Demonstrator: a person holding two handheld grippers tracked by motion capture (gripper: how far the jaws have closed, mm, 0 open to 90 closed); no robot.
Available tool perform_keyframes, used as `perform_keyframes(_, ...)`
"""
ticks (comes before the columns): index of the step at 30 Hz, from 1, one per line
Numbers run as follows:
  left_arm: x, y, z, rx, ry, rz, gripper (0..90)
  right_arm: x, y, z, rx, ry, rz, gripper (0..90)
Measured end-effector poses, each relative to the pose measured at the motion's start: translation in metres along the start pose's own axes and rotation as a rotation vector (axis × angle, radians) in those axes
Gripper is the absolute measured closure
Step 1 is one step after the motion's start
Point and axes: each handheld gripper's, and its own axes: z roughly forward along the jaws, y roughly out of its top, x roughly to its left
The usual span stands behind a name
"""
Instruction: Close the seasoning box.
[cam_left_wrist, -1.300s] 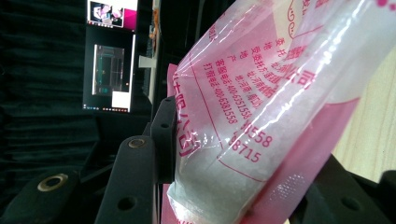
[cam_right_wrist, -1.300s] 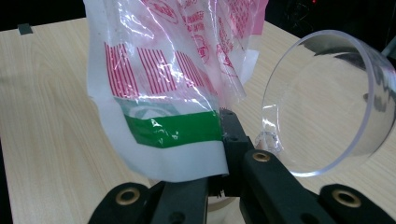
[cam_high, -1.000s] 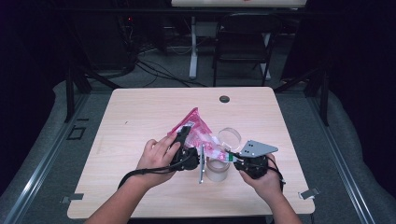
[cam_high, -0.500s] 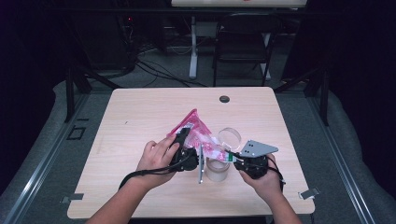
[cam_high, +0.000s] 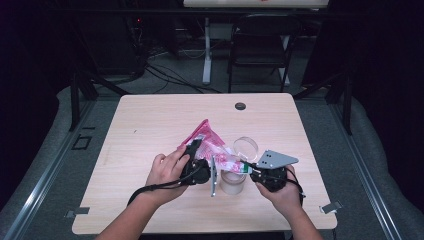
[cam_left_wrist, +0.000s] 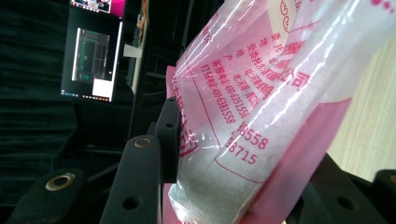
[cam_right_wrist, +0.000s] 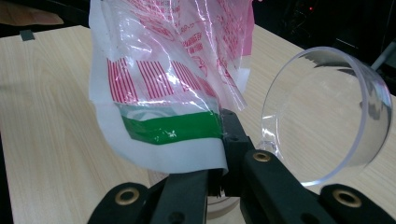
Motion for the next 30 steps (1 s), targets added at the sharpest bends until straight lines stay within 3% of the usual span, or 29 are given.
perform_keyframes(9,-0.004,-0.004,0.000,0.007,-0.024,-0.042,63.7,0.001,0.001,0.001,-0.008,0.002,0.002,89.8)
perform_keyframes(16,-0.006,-0.009,0.000,0.015,-0.042,-0.099,64.0,0.003,0.005,0.001,-0.012,0.006,-0.009,89.7)
perform_keyframes(21,-0.008,-0.014,0.001,0.030,-0.073,-0.162,64.5,0.004,0.008,0.003,-0.027,0.012,-0.012,89.5)
perform_keyframes(30,-0.014,-0.021,0.004,0.047,-0.104,-0.223,64.8,0.004,0.012,0.008,-0.029,0.029,-0.020,89.3)
